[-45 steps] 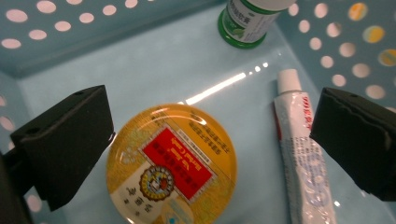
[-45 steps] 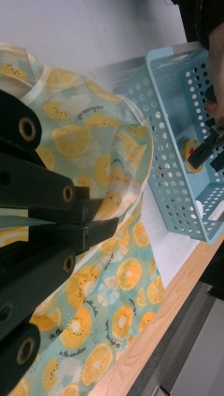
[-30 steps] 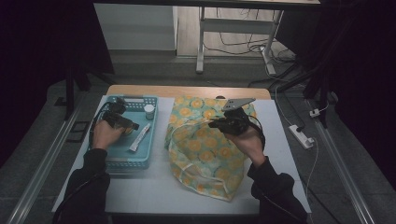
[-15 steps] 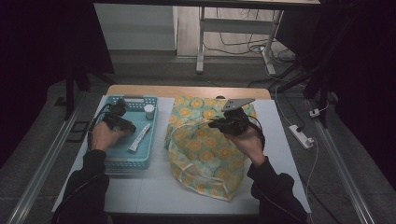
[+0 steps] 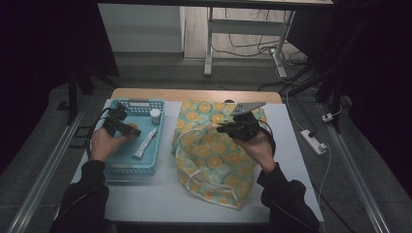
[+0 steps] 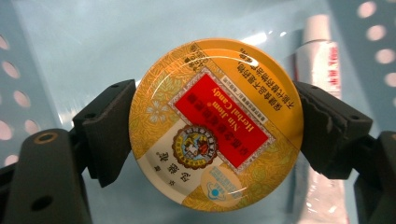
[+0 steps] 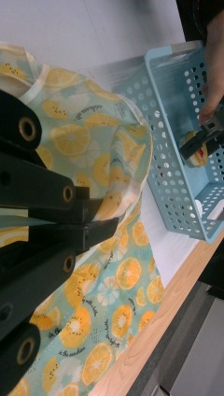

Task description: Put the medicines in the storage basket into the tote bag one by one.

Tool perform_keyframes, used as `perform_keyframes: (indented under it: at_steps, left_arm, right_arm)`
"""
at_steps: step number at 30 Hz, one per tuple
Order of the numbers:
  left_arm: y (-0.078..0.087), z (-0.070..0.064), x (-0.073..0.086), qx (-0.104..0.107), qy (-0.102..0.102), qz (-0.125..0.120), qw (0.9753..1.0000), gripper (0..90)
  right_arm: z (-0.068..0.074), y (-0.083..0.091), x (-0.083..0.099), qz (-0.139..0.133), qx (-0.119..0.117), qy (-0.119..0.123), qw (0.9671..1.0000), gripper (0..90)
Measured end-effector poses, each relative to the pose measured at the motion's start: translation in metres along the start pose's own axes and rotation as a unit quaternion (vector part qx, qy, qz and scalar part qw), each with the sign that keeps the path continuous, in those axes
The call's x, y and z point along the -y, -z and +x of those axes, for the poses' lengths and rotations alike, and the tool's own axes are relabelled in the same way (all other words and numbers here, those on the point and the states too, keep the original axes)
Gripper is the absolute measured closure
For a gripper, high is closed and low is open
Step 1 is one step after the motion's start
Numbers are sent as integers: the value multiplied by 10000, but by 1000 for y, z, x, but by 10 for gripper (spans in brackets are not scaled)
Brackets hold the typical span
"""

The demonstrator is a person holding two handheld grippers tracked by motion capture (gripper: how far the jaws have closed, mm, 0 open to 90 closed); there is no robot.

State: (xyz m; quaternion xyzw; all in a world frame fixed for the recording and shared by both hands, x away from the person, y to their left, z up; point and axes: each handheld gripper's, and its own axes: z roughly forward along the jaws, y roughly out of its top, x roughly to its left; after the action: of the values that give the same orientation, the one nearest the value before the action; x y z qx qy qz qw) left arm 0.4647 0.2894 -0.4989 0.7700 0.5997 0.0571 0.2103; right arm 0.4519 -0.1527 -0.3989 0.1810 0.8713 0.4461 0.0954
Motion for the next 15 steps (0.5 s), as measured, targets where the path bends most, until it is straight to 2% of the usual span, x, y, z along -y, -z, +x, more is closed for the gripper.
perform_keyframes:
  at_steps: [3, 8, 15]
  left_arm:
    - [8, -4, 1, 107, -24, -177, 9998, 203]
    - [20, -14, 3, 178, -220, -374, 9989, 204]
    - [34, -26, 9, 341, -500, -598, 9964, 204]
  right_arm:
    - [0, 0, 0, -10, -2, -2, 10000, 895]
    - [-1, 1, 0, -13, 8, -6, 10000, 895]
    - [0, 1, 0, -19, 10, -11, 10000, 895]
